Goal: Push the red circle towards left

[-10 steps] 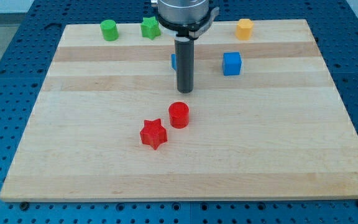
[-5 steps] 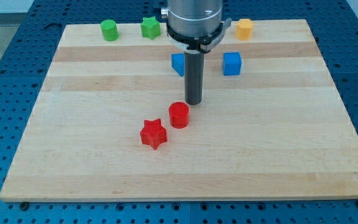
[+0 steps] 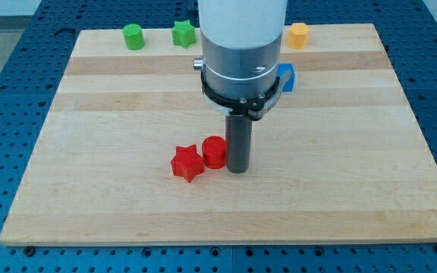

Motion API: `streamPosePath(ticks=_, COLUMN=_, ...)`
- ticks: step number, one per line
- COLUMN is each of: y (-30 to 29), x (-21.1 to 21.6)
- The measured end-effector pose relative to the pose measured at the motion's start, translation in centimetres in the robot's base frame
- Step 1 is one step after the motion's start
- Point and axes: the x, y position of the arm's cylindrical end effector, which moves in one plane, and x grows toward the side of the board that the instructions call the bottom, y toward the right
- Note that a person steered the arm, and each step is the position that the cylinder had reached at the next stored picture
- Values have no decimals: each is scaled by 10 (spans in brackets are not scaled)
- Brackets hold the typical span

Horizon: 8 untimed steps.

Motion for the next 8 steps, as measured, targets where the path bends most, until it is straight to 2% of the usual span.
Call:
streamPosePath(ticks=1, y=-12, x=-1)
streamPosePath(ticks=3, y=-54, x=-47)
streamPosePath(ticks=8, y=-130, x=-47)
